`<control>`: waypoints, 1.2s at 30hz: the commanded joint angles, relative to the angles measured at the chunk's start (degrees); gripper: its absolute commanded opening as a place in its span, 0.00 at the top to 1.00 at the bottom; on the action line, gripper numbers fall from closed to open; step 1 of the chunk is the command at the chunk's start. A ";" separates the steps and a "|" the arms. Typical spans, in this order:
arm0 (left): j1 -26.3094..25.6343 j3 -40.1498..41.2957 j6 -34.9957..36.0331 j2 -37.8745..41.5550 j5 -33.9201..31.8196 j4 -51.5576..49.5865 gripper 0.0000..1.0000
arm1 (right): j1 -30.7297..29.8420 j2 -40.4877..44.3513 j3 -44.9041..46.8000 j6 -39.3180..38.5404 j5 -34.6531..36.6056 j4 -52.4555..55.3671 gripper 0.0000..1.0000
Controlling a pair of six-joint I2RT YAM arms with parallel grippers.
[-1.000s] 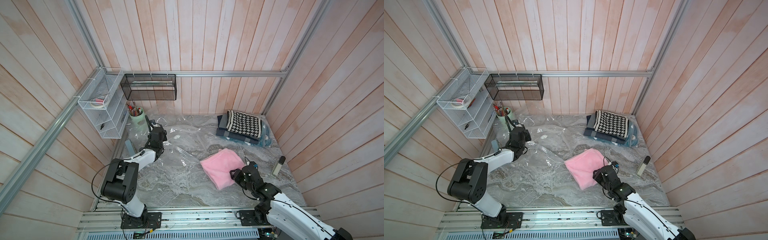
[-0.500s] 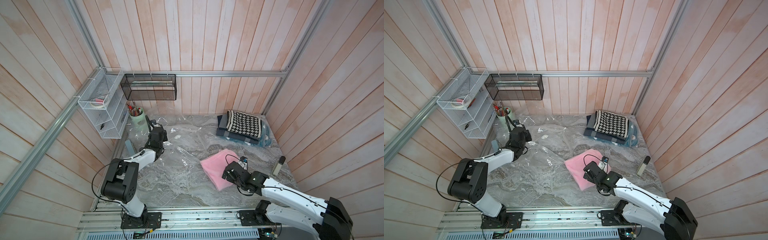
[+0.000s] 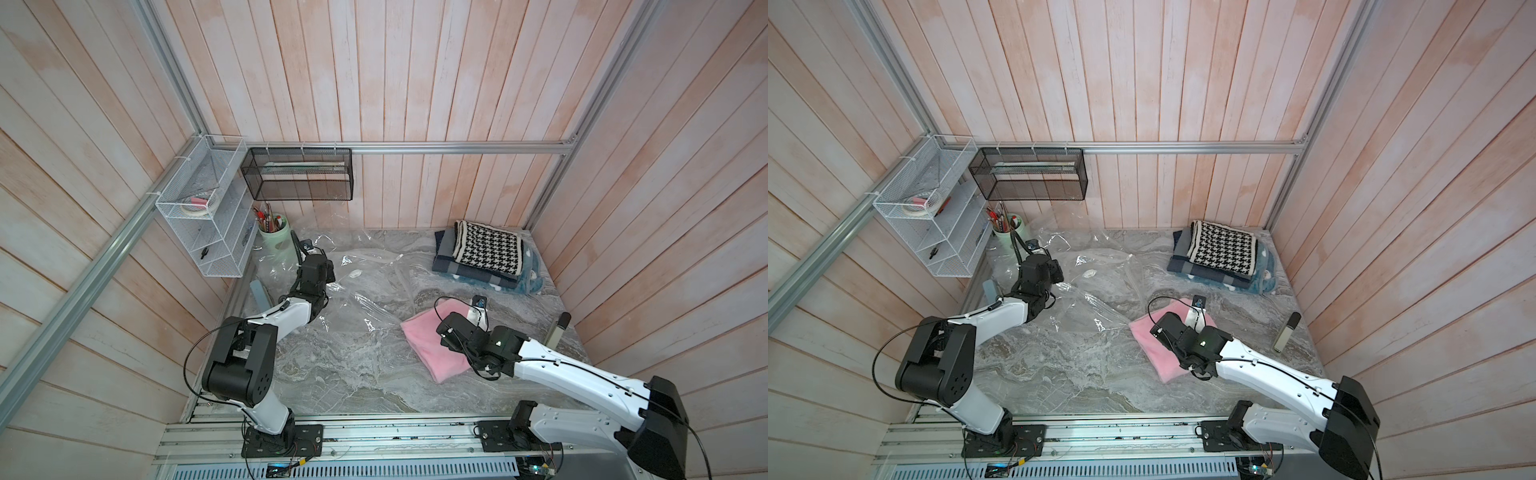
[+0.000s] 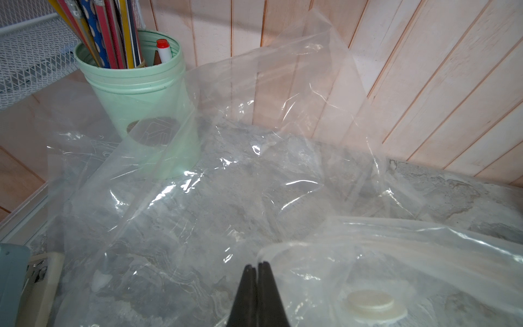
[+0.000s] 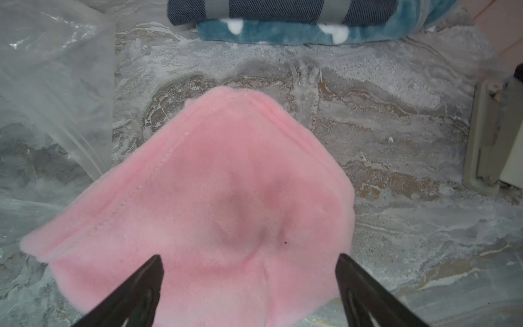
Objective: Take the blanket out of the vacuum bag
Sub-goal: Place the blanket at the center of the board, then pick up the blanket at the center of the board.
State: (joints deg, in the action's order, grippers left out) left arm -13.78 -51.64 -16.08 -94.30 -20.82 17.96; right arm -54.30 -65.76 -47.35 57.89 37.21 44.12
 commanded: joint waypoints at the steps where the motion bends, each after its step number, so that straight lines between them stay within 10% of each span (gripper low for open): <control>1: 0.56 0.20 -0.31 0.65 -1.18 1.29 1.00 | -1.01 -3.05 -2.30 -9.48 3.12 -3.90 0.04; 36: 2.43 -0.79 -2.41 -0.71 3.19 -1.17 1.00 | -10.93 -28.85 -5.57 -17.23 -6.27 -5.00 0.02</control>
State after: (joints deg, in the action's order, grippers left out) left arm -11.73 -51.64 -17.63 -94.41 -17.32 16.23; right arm -64.99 -93.17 -53.56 41.67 31.09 38.89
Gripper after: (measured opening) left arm 0.044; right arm 0.983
